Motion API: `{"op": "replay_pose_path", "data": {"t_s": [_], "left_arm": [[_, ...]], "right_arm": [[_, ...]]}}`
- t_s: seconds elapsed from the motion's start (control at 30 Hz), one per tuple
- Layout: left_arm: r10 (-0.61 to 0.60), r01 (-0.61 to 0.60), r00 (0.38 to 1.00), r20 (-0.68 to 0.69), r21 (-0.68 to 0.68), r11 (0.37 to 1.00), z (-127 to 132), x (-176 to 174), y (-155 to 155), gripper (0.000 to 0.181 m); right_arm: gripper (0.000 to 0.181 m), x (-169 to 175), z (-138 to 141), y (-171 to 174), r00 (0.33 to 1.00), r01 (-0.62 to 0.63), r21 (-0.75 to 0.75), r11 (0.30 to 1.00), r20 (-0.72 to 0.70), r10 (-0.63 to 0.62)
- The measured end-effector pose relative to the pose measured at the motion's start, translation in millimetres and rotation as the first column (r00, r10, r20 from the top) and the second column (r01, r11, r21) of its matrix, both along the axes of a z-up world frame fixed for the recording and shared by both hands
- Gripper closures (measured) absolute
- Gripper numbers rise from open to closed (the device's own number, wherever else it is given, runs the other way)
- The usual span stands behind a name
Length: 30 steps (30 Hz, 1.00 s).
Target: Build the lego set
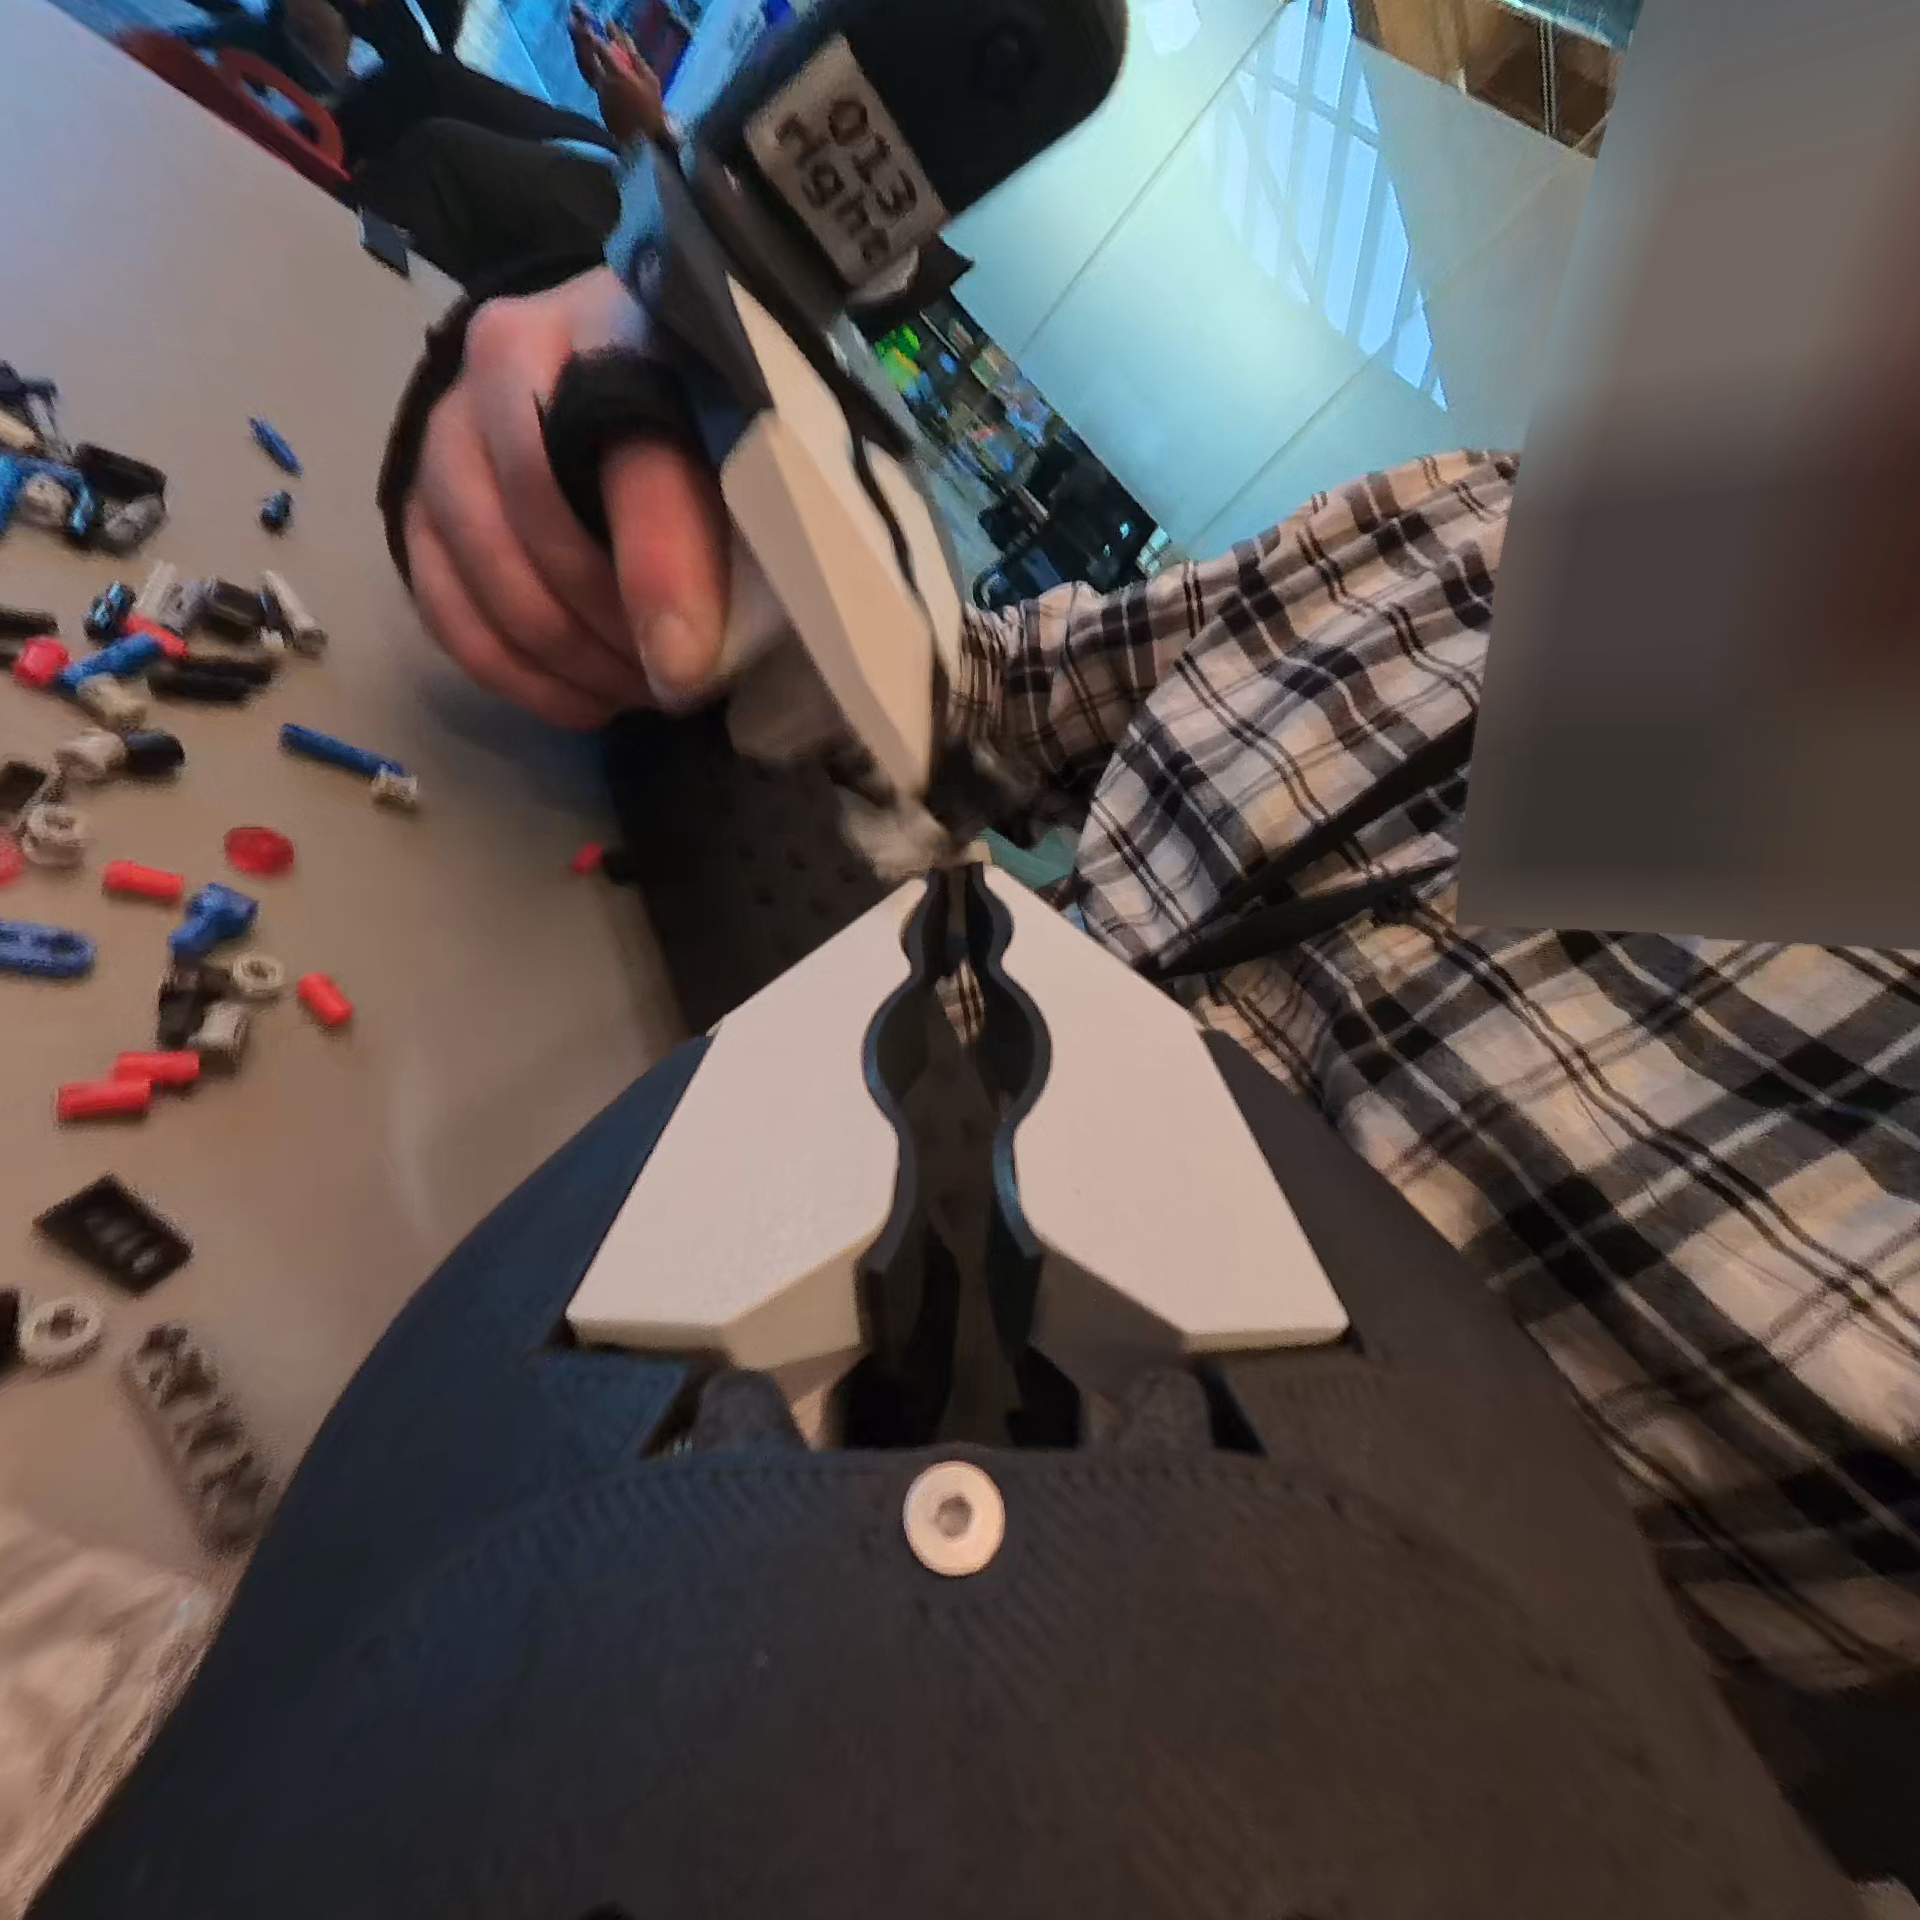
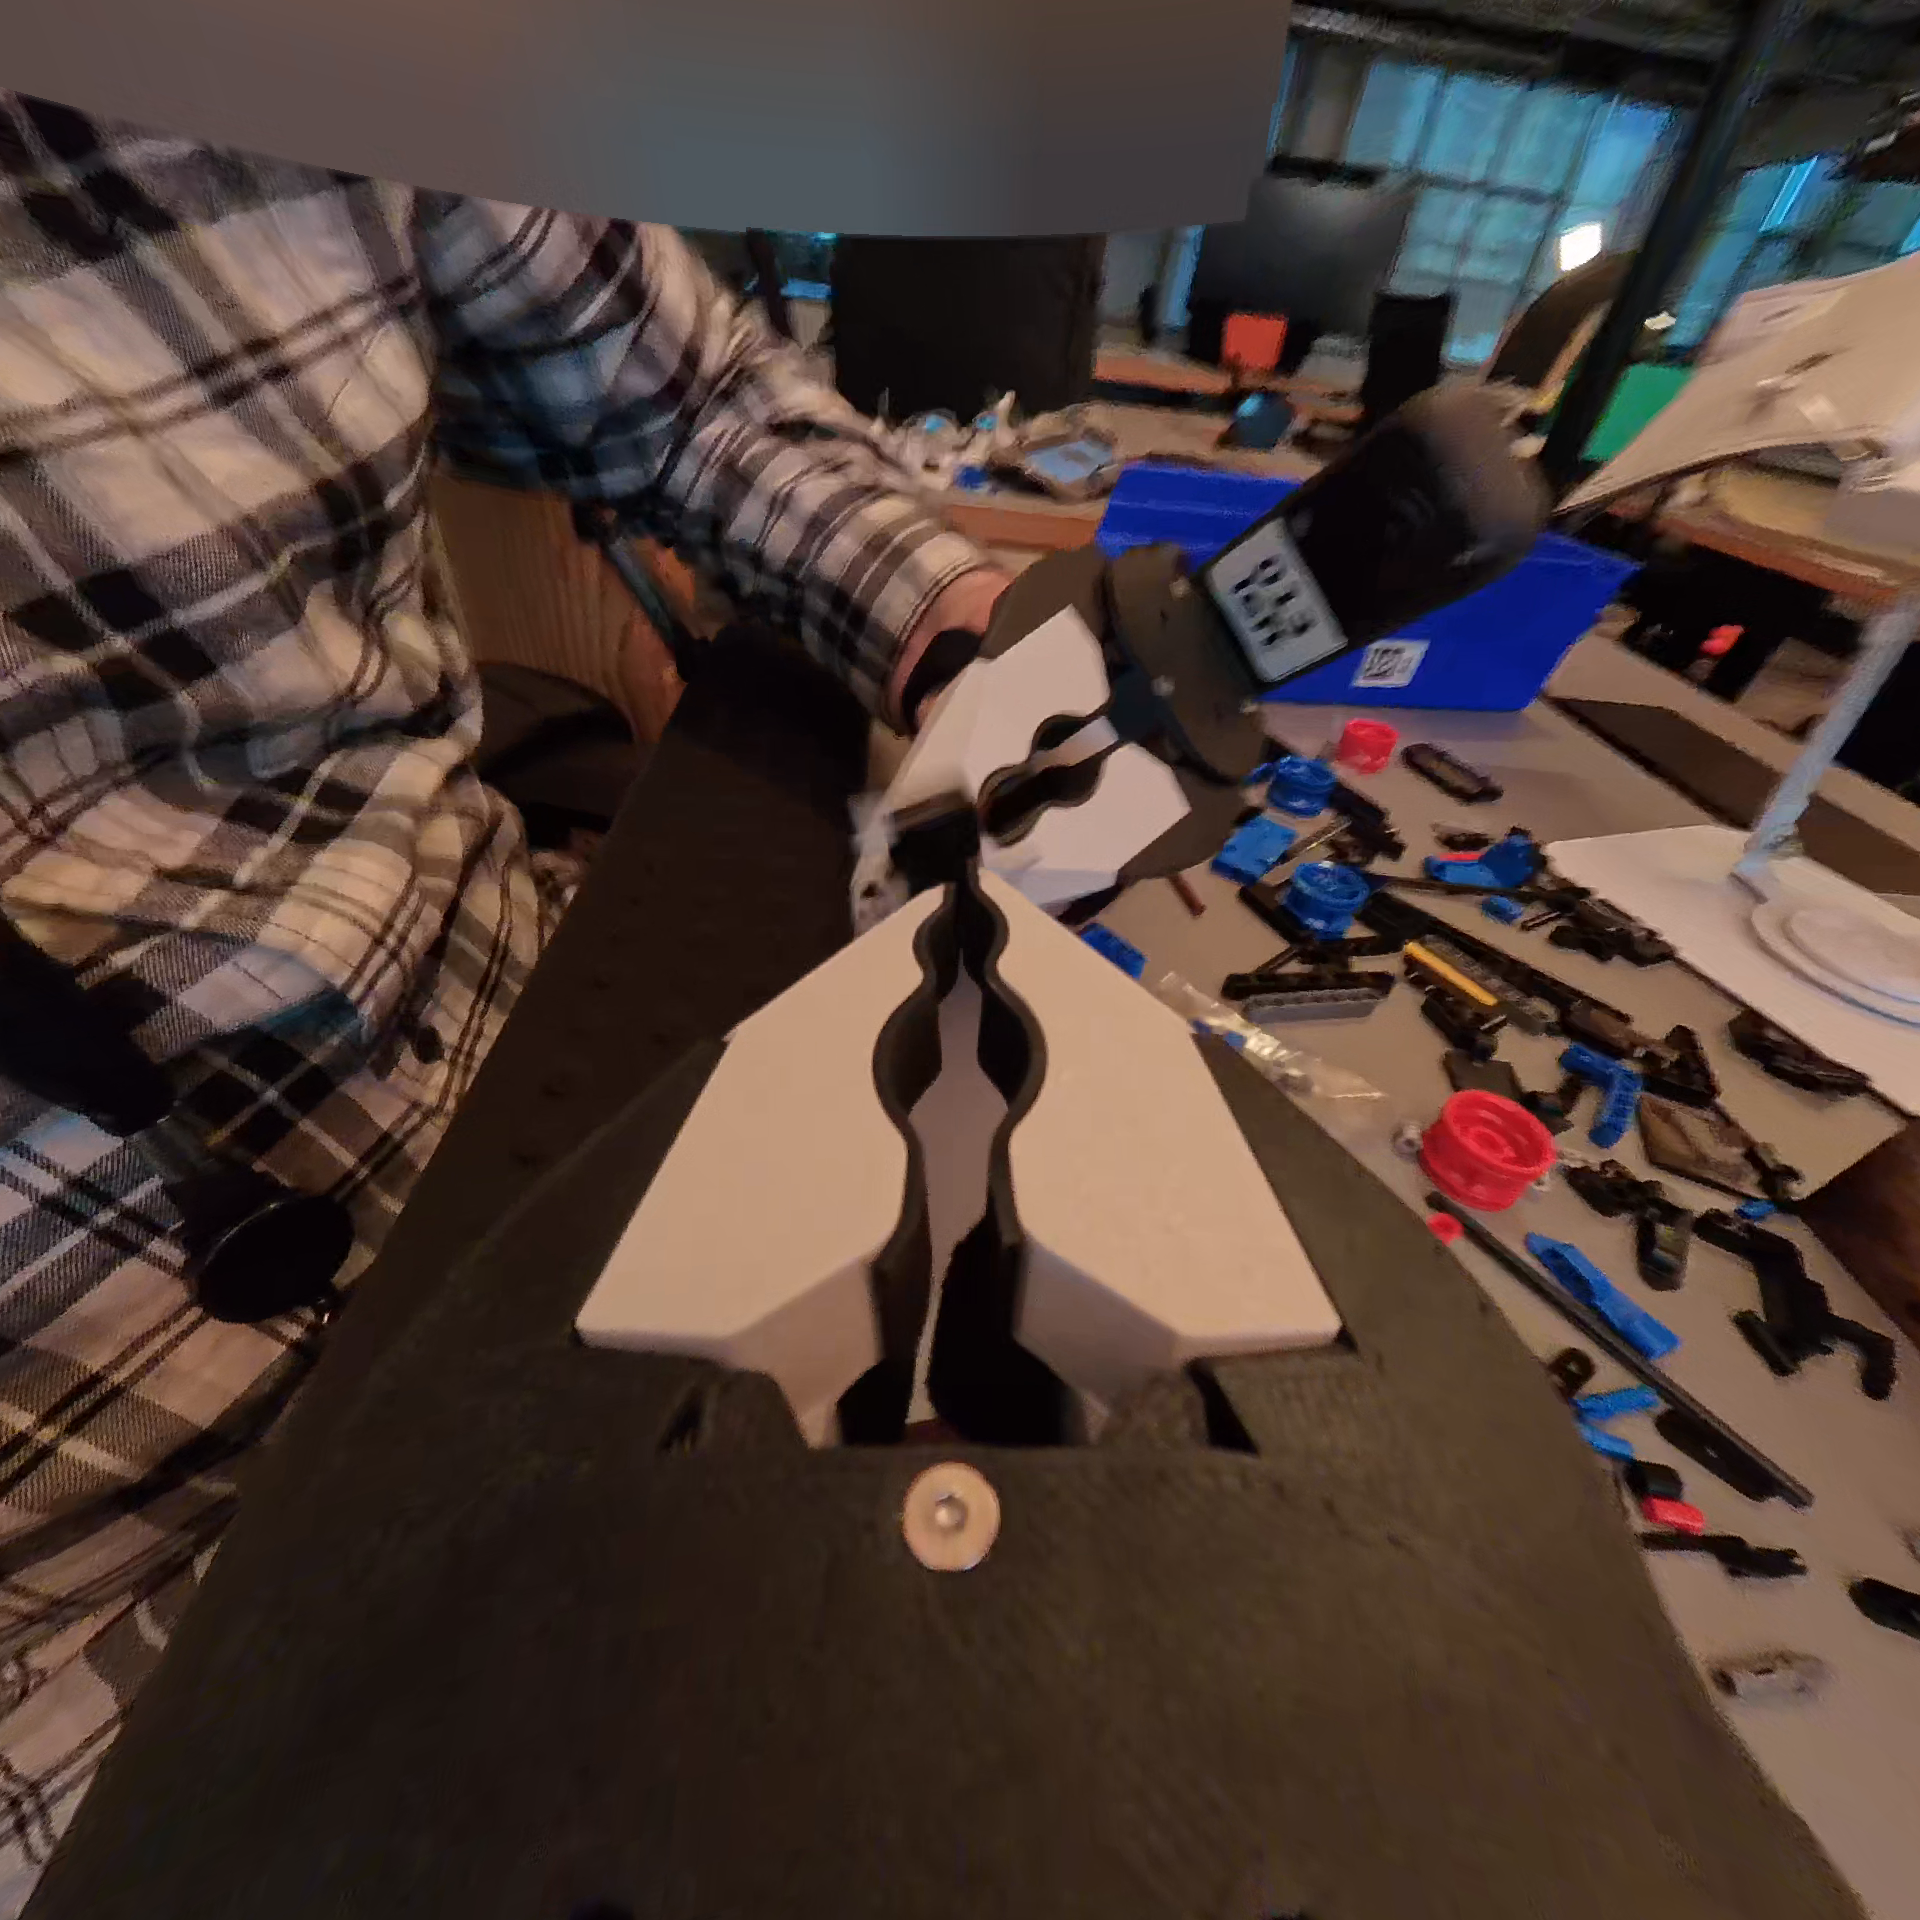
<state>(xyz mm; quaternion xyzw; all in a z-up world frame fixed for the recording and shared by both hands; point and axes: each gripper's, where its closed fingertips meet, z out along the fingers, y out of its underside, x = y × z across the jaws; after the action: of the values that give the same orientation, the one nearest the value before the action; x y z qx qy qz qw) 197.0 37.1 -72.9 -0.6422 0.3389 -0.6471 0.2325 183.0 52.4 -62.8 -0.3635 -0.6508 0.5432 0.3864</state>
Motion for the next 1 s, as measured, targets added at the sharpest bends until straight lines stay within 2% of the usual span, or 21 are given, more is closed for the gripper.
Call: {"op": "replay_pose_path", "data": {"t_s": [0.07,0.13,0.23,0.3,0.4,0.57,0.7,0.77,0.93,1.0], "left_arm": [[0.015,-0.015,0.999,0.038,0.003,1.0,7.6,0.4,6.9,0.18],[0.037,-0.036,0.999,-0.039,0.03,0.999,-5.8,-2.7,13.1,0.18],[0.089,-0.089,0.994,-0.058,-0.012,0.996,-17.3,-10.2,21.4,0.18],[0.14,-0.135,0.976,-0.165,0.042,0.99,-37.5,-18.4,30.4,0.18],[0.185,-0.174,0.964,-0.191,0.071,0.982,-40.3,-25.8,37.1,0.18],[0.188,-0.158,0.946,-0.266,0.131,0.979,-48.3,-27.6,30.8,0.18],[0.198,-0.167,0.929,-0.311,0.124,0.978,-57.8,-29.6,34.3,0.18],[0.187,-0.15,0.917,-0.353,0.13,0.98,-63.4,-27.9,32.7,0.179],[0.154,-0.123,0.92,-0.359,0.107,0.987,-65.1,-9.0,26.3,0.179],[0.138,-0.121,0.945,-0.296,0.074,0.99,-53.3,-1.4,26.1,0.179]], "right_arm": [[0.181,-2.0,-2.6,-0.3,1.0,0.007,0.009,1.0,0.007,-0.007],[0.181,0.4,1.9,10.2,0.999,0.048,-0.018,0.999,-0.01,-0.048],[0.181,-2.5,-13.3,13.8,0.995,0.08,0.005,0.997,0.057,-0.08],[0.181,-5.2,-25.3,19.3,0.987,0.116,0.048,0.992,0.11,-0.121],[0.181,-3.1,-31.9,31.5,0.972,0.175,0.078,0.981,0.142,-0.185],[0.175,21.5,-37.1,31.9,0.939,0.209,0.151,0.966,0.245,-0.241],[0.156,43.8,-51.8,45.7,0.871,0.268,0.214,0.939,0.362,-0.331],[0.153,49.2,-53.3,45.4,0.859,0.276,0.225,0.935,0.38,-0.345],[0.158,37.1,-64.9,30.5,0.845,0.246,0.314,0.917,0.394,-0.361],[0.159,25.6,-64.9,22.9,0.859,0.244,0.329,0.912,0.363,-0.361]]}}
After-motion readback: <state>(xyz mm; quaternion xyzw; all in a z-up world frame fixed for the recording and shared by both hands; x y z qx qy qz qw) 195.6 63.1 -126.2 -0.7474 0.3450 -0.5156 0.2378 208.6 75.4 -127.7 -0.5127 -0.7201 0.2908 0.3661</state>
